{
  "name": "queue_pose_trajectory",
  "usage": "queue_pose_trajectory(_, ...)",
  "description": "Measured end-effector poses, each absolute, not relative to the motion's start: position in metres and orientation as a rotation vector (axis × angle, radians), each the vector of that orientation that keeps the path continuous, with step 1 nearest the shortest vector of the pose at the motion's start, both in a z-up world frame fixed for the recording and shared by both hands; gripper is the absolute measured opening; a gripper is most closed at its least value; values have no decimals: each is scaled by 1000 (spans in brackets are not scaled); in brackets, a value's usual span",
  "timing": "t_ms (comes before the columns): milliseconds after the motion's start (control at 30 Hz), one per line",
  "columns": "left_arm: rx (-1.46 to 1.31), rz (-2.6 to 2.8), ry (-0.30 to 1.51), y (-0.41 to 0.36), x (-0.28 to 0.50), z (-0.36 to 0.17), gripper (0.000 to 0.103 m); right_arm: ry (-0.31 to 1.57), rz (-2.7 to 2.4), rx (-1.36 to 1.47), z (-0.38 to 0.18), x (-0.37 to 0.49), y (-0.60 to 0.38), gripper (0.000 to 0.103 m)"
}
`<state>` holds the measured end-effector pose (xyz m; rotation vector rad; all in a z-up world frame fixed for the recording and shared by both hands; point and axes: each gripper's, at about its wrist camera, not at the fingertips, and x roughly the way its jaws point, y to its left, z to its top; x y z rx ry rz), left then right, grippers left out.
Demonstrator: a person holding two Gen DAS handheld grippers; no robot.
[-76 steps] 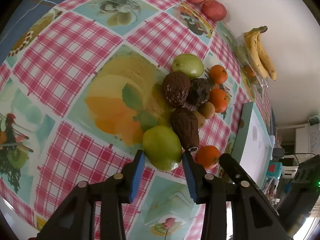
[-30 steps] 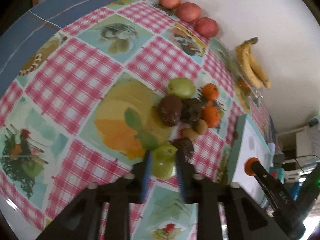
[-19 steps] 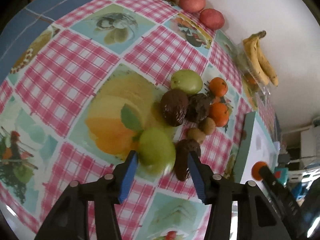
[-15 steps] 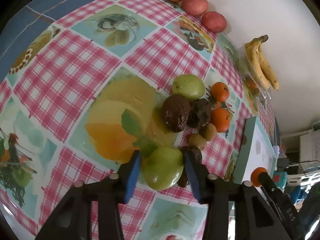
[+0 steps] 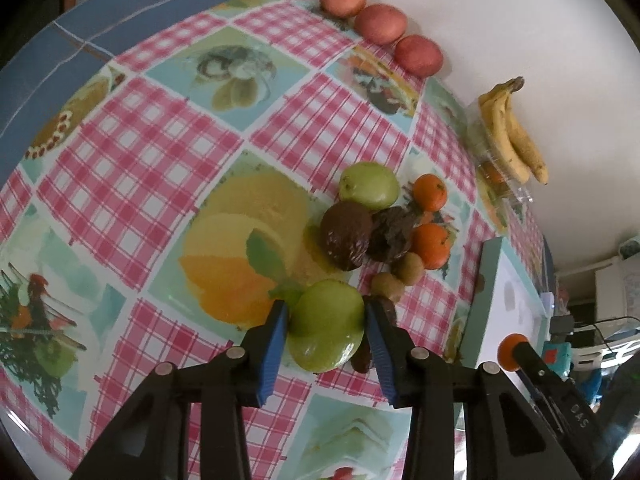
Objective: Organize fruits
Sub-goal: 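Lift the orange with the right tool while the left tool lifts the green pear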
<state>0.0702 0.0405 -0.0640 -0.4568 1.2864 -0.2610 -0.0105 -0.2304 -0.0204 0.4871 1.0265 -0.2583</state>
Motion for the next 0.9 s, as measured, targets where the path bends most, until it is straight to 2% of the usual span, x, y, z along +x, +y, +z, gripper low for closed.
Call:
queue_pose_trajectory(267, -474, -313, 1220, 45, 65, -43, 42, 1011, -274, 517, -18, -13, -240, 34)
queue_pose_trajectory(467, -429, -398, 1188, 16, 60, -23, 42, 995, -394, 566, -17, -22, -280, 34)
queue_pose_trajectory(900, -256, -677, 1209, -141, 68, -2, 42, 969, -634, 635, -27, -34, -376, 34)
